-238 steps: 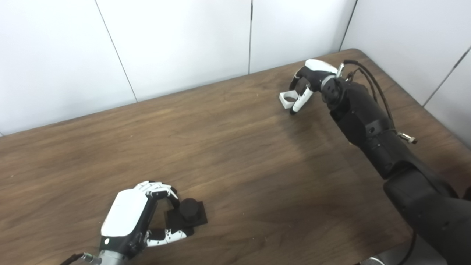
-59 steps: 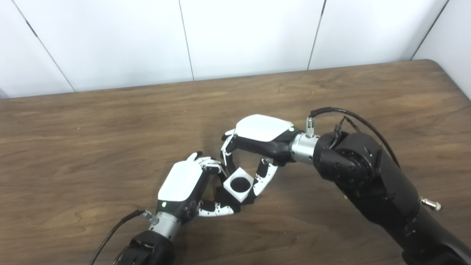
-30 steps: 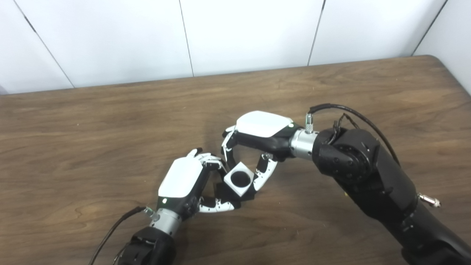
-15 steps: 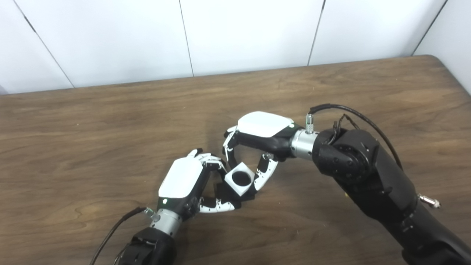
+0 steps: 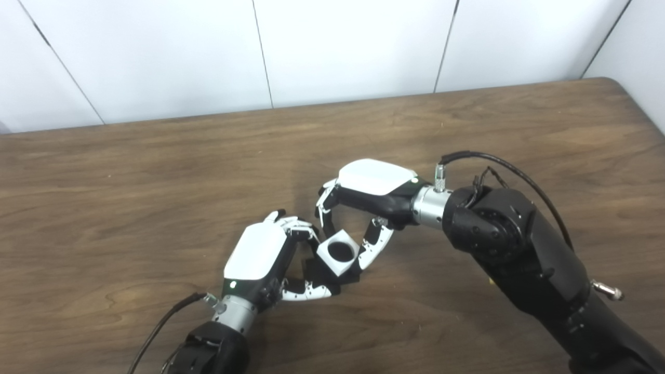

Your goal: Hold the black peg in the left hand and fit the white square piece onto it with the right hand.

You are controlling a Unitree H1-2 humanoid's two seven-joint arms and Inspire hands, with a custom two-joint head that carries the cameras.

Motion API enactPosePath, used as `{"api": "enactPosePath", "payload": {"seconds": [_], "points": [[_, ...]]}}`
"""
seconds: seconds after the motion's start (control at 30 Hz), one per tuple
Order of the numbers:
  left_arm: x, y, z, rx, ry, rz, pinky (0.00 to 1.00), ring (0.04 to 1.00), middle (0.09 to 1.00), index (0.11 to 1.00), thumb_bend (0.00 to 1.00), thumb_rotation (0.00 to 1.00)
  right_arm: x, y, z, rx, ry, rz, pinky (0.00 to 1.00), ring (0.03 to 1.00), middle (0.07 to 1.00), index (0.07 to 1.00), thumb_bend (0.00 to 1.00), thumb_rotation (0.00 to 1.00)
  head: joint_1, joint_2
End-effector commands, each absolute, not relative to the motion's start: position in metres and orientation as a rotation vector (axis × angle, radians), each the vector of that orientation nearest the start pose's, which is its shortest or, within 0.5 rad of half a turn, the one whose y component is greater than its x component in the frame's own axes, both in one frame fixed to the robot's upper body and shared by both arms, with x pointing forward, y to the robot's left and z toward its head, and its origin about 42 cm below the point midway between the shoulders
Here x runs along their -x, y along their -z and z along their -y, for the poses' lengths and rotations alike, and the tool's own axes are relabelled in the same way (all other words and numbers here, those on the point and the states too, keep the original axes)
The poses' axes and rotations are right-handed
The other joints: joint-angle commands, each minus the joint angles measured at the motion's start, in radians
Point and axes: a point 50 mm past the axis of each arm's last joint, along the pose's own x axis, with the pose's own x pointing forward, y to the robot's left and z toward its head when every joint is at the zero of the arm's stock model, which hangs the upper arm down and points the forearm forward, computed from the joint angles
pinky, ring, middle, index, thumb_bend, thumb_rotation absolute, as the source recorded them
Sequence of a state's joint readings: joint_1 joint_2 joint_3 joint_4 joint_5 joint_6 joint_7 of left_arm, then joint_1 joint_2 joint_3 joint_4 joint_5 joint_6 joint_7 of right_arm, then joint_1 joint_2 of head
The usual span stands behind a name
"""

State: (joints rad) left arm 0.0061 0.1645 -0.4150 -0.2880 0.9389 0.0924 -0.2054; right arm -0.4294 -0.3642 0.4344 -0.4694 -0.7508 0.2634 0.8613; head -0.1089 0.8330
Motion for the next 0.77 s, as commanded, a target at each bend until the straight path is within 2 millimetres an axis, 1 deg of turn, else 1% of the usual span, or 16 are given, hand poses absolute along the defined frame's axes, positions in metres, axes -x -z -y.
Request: {"api": "enactPosePath", "payload": {"seconds": [0.0,0.03,0.07,0.1,0.17,0.3,0.5,0.73], "points": [[-0.2487,-0.1435,-0.1412,-1.065,0.460,0.229,0.95,0.818,0.736,0.482,0.52,0.05,-0.3225,-0.2835,0.1511,1.304,-0.794,0.341,0.79,0.895,0.776,0.493,0.52,0.15,-0.001,0.003],[-0.2488,-0.1434,-0.1412,-1.066,0.460,0.229,0.95,0.816,0.736,0.482,0.52,0.05,-0.3223,-0.2842,0.1509,1.305,-0.793,0.340,0.79,0.898,0.787,0.567,0.76,0.21,-0.001,0.003],[-0.2488,-0.1434,-0.1410,-1.066,0.461,0.228,0.94,0.817,0.736,0.482,0.52,0.05,-0.3221,-0.2850,0.1508,1.305,-0.794,0.338,0.79,0.900,0.796,0.597,0.85,0.23,-0.001,0.004],[-0.2488,-0.1432,-0.1409,-1.066,0.461,0.228,0.95,0.818,0.737,0.482,0.52,0.05,-0.3221,-0.2858,0.1508,1.305,-0.795,0.337,0.79,0.903,0.808,0.618,0.91,0.25,-0.001,0.004],[-0.2486,-0.1431,-0.1407,-1.064,0.461,0.226,0.95,0.819,0.737,0.482,0.52,0.05,-0.3222,-0.2869,0.1513,1.306,-0.797,0.339,0.81,0.913,0.851,0.661,0.98,0.29,-0.001,0.004],[-0.2487,-0.1430,-0.1411,-1.065,0.460,0.229,0.95,0.818,0.736,0.482,0.52,0.05,-0.3225,-0.2886,0.1530,1.309,-0.799,0.334,0.82,0.934,0.902,0.695,1.00,0.32,-0.002,0.005],[-0.2491,-0.1430,-0.1416,-1.073,0.462,0.231,0.95,0.820,0.737,0.482,0.52,0.05,-0.3223,-0.2892,0.1541,1.312,-0.807,0.321,0.83,0.948,0.908,0.703,1.00,0.34,-0.002,0.007],[-0.2497,-0.1435,-0.1419,-1.072,0.461,0.228,0.95,0.821,0.738,0.482,0.52,0.05,-0.3226,-0.2888,0.1568,1.324,-0.799,0.319,0.81,0.942,0.902,0.706,1.00,0.34,-0.002,0.007]]}}
